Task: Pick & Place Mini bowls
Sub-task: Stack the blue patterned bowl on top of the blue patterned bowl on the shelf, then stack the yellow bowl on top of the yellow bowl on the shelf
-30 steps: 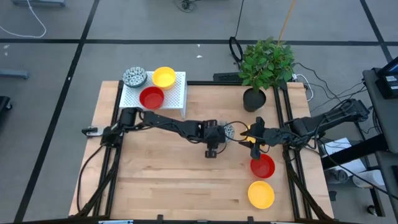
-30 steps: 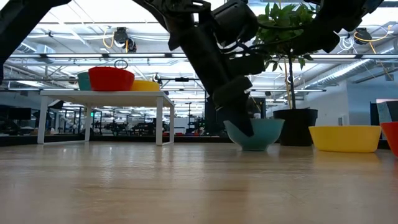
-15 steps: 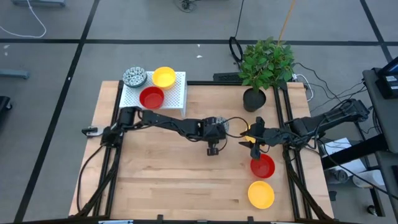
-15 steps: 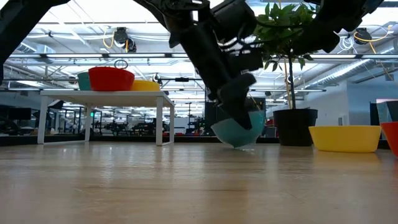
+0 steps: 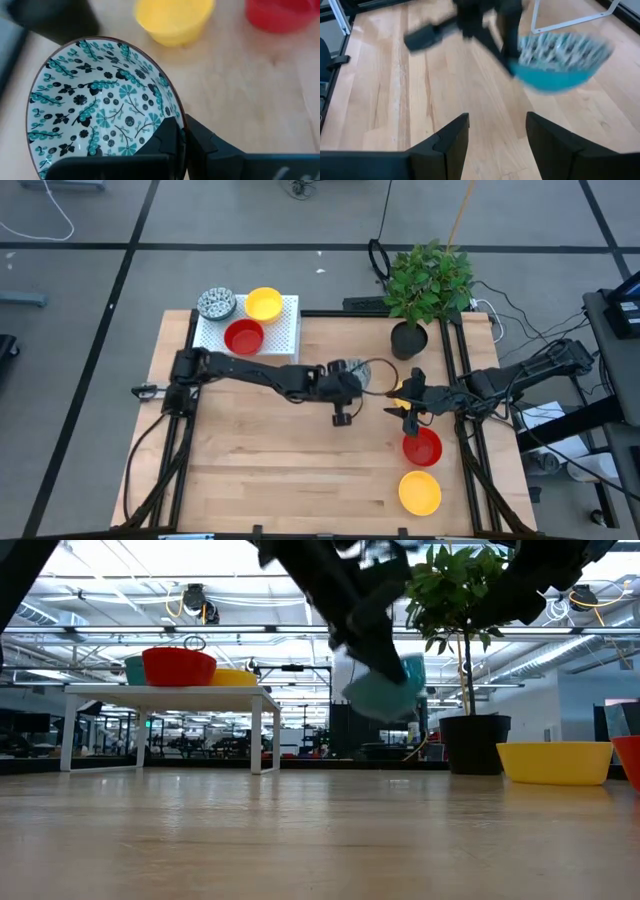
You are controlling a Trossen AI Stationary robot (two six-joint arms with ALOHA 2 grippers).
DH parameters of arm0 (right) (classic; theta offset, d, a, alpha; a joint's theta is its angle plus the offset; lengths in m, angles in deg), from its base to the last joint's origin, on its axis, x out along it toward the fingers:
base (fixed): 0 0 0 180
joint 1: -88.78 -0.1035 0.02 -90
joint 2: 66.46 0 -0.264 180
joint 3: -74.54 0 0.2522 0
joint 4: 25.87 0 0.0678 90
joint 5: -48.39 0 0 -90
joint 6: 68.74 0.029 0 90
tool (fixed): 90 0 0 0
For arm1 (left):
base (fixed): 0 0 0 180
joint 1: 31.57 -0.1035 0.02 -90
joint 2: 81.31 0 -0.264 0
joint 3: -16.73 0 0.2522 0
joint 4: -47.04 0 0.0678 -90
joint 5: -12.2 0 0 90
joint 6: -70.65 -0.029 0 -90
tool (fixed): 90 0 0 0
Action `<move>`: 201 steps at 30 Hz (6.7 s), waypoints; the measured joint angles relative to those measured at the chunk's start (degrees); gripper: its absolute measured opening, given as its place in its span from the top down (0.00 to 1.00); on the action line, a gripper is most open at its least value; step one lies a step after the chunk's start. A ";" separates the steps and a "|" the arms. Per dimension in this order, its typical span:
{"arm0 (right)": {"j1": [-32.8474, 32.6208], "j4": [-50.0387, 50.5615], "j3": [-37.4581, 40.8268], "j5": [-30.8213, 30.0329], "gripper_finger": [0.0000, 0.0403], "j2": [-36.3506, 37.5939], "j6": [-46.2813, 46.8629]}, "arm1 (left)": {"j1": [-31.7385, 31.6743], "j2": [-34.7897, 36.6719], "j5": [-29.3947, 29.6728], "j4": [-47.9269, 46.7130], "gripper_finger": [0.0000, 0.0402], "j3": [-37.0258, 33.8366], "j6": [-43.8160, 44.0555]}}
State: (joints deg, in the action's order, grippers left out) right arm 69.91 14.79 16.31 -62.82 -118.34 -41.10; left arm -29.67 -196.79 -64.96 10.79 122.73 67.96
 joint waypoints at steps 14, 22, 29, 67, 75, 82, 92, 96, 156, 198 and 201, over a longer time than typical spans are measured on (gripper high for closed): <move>0.09 -1.27 0.00 -5.92 0.54 0.00 -0.03 | -6.02 23.98 22.95 -22.50 0.96 0.09 1.46; 0.17 -5.00 0.00 -10.46 0.54 0.00 -0.35 | -17.57 35.16 23.92 -40.62 0.96 0.11 10.83; 0.53 -10.94 -0.01 -14.44 0.54 -0.02 -3.75 | -32.59 36.73 22.51 -52.84 0.96 0.11 14.43; 5.70 -14.69 0.00 -14.69 0.54 -6.45 -3.08 | -47.97 24.07 4.40 -57.99 0.96 0.10 11.86; 5.70 -14.66 0.00 -14.67 0.54 -6.45 -3.39 | -48.23 23.93 5.38 -58.50 0.96 0.09 12.04; 5.70 -14.66 0.00 -14.64 0.54 -6.45 -4.55 | -48.23 23.93 5.68 -58.92 0.89 0.09 11.84; 5.70 -14.66 0.00 -14.67 0.54 -6.45 -4.79 | -48.23 25.10 5.36 -60.03 0.64 0.09 7.45; 5.70 -14.66 0.00 -14.61 0.54 -6.45 -4.64 | -47.64 27.05 5.20 -60.12 0.60 0.09 6.00; 8.79 6.27 10.23 6.37 0.61 -19.37 17.84 | -19.03 35.47 -14.29 -4.37 0.60 0.09 21.45; 13.18 -19.43 -0.20 17.87 0.75 -36.52 -1.67 | -9.82 35.47 -14.29 -13.31 0.60 0.09 22.48; 13.18 -18.52 -0.20 18.74 0.65 -34.29 -1.31 | -8.67 35.47 -14.19 -17.06 0.60 0.09 22.39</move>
State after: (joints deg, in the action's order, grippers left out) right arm 83.09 -3.74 16.11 -44.08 -152.63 -42.41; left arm -38.34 -161.31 -79.15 -6.27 122.82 90.35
